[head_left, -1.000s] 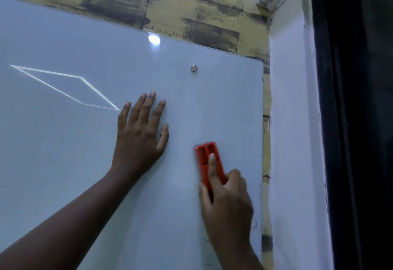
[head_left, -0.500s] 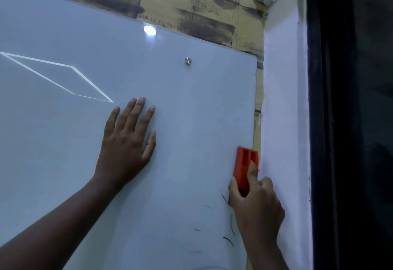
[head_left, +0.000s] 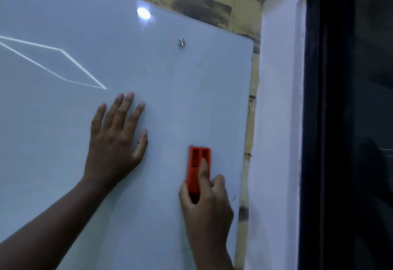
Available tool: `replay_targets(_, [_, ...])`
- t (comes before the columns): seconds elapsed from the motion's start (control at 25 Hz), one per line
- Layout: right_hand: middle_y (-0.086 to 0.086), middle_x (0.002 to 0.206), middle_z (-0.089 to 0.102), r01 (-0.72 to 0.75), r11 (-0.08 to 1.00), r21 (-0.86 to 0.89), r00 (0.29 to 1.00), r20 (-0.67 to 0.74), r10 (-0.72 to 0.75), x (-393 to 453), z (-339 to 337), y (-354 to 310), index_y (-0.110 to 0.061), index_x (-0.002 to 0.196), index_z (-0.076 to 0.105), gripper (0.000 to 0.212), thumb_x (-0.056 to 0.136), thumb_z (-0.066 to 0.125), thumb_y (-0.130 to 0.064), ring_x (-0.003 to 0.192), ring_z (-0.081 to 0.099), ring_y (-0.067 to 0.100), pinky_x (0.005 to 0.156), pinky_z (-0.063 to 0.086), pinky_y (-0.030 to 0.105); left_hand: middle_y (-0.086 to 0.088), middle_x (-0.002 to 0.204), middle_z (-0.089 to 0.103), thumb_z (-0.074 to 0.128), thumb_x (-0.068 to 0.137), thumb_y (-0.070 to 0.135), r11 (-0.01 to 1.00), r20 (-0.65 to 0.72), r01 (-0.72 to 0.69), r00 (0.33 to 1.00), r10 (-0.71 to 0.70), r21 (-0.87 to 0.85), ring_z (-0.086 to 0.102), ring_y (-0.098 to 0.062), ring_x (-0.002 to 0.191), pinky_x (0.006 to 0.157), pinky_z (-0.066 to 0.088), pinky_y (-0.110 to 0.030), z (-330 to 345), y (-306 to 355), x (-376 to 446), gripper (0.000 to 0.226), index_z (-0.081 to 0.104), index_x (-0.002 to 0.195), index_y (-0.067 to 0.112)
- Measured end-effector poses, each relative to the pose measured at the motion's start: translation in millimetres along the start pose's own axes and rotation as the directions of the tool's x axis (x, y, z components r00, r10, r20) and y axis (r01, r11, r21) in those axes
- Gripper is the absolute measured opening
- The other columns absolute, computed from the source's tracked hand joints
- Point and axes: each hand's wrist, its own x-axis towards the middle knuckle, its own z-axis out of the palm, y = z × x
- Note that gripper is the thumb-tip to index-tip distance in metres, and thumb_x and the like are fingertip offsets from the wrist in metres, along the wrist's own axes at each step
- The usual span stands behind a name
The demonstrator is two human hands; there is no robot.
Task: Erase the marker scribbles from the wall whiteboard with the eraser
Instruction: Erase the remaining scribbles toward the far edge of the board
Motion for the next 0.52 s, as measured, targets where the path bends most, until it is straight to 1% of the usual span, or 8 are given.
replay_targets(0.08, [0.0,0.083,0.047,0.119,0.993,-0.002,0.993,0.02,-0.119,-18,5,6,-0.032,0.143,0.06,0.074,0.073,0.08,-0.048,0.061,0.056,0.018,0.042,0.051,0.032,-0.015,0.174,0.028,0.045,0.104,0.035,1.0,0.007,0.01,1.0,-0.01,-0.007,0.024,-0.031,0.162,0.132,0.017,-0.056,0,3,-6,0.064,0.039,0.163,0.011])
replay_targets(0.16, [-0.005,0.084,0.044,0.185,0.983,-0.004,0.981,0.065,-0.184,-32,6,18,-0.038,0.146,0.054,0.072,0.078,0.07,-0.053,0.065,0.053,0.014,0.046,0.053,0.029,-0.017,0.174,0.027,0.044,0.105,0.035,1.0,0.025,0.018,1.0,-0.018,-0.011,0.023,-0.032,0.163,0.132,0.017,-0.056,-1,6,-10,0.065,0.038,0.164,0.009])
replay_targets(0.2, [-0.006,0.084,0.044,0.21,0.978,-0.016,0.976,0.065,-0.209,-37,6,23,-0.04,0.146,0.053,0.071,0.078,0.069,-0.054,0.067,0.053,0.014,0.047,0.053,0.028,-0.017,0.174,0.027,0.044,0.105,0.035,1.0,0.035,0.019,0.999,-0.019,-0.008,0.022,-0.033,0.163,0.132,0.017,-0.057,-3,7,-13,0.064,0.038,0.164,0.009])
replay_targets(0.28, [-0.006,0.084,0.044,0.227,0.973,-0.042,0.973,0.059,-0.225,-37,1,26,-0.041,0.145,0.055,0.071,0.077,0.073,-0.052,0.068,0.053,0.014,0.047,0.05,0.026,-0.017,0.174,0.026,0.046,0.105,0.035,1.0,0.046,0.021,0.999,-0.021,-0.012,0.022,-0.033,0.163,0.131,0.017,-0.057,-5,7,-18,0.065,0.038,0.164,0.009])
replay_targets(0.36, [-0.005,0.085,0.047,0.201,0.977,-0.068,0.979,0.039,-0.199,-29,1,26,-0.04,0.144,0.057,0.071,0.077,0.077,-0.05,0.068,0.055,0.015,0.048,0.048,0.027,-0.016,0.175,0.025,0.048,0.105,0.036,1.0,0.057,0.014,0.998,-0.013,-0.025,0.021,-0.032,0.163,0.131,0.017,-0.057,-6,5,-23,0.065,0.038,0.164,0.01])
replay_targets(0.4, [-0.003,0.085,0.049,0.161,0.985,-0.064,0.987,0.016,-0.16,-24,-1,29,-0.039,0.144,0.057,0.07,0.077,0.078,-0.049,0.069,0.057,0.018,0.049,0.046,0.028,-0.016,0.175,0.025,0.048,0.105,0.037,0.999,0.061,0.011,0.998,-0.009,-0.033,0.02,-0.032,0.164,0.131,0.017,-0.057,-7,5,-26,0.065,0.039,0.164,0.011])
replay_targets(0.48, [-0.001,0.086,0.05,0.028,0.999,-0.037,0.999,-0.033,-0.029,-11,-5,43,-0.039,0.145,0.057,0.069,0.08,0.077,-0.048,0.069,0.058,0.021,0.054,0.042,0.027,-0.016,0.174,0.026,0.049,0.105,0.037,0.999,0.058,0.002,0.998,0.0,-0.042,0.021,-0.032,0.163,0.131,0.017,-0.057,-7,3,-30,0.064,0.04,0.163,0.01])
replay_targets(0.52, [-0.001,0.086,0.049,-0.047,0.999,-0.026,0.997,-0.057,0.046,-6,-7,54,-0.039,0.146,0.056,0.068,0.082,0.076,-0.048,0.068,0.055,0.02,0.057,0.039,0.027,-0.016,0.174,0.026,0.049,0.106,0.037,0.999,0.055,0.001,0.998,0.001,-0.043,0.022,-0.032,0.163,0.132,0.017,-0.057,-7,4,-33,0.064,0.04,0.163,0.01])
